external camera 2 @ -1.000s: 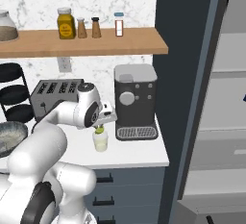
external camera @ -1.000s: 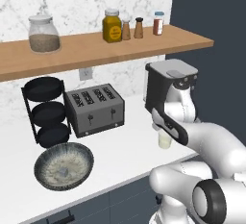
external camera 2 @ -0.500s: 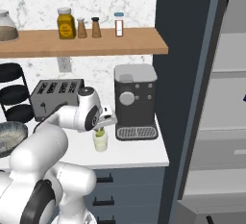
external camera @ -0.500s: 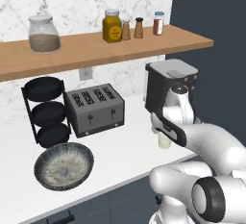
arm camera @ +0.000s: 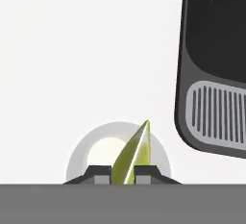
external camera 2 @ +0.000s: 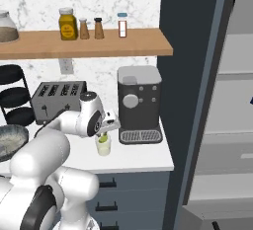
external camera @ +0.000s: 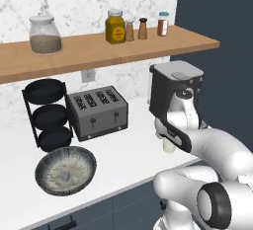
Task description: Grab a lemon wedge from the fridge and one ice cube from the ice bowl, and put them in the glass of lemonade.
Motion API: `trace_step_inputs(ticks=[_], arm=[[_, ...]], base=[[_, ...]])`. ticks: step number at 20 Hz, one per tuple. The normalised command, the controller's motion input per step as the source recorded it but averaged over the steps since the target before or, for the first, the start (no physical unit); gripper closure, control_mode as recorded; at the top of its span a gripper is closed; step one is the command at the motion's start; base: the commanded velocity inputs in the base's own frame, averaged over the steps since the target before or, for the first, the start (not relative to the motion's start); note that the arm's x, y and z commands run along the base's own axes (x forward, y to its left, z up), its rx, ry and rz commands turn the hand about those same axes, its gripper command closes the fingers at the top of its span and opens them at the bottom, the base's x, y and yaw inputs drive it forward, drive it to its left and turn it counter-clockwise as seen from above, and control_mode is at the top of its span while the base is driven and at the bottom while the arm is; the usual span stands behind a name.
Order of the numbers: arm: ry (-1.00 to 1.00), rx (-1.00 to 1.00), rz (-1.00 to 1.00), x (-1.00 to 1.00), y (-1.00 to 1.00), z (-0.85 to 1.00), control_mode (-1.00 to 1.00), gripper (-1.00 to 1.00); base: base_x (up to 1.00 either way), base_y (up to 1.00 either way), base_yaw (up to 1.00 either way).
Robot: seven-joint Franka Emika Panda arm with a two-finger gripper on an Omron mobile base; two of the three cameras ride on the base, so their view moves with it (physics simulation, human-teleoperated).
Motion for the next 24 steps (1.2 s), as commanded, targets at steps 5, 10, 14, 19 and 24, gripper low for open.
trace_step_inputs(ticks=[5,10,14,19,24], arm=[[0.00,0.00,0.00,0.00,0.00,0.00,-1.00,-1.00],[0.00,0.00,0.00,0.00,0.00,0.01,-1.00,-1.00],[-0.08,0.02,0.00,-0.20,0.00,0.25,-1.00,-1.00],[-0.14,0.07,0.00,-0.17,0.00,0.56,-1.00,-1.00],[-0.16,0.04,0.00,-0.26,0.07,0.53,-1.00,-1.00]], base=[[0.00,0.00,0.00],[0.00,0.00,0.00],[0.00,0.00,0.00],[0.00,0.00,0.00],[0.00,0.00,0.00]])
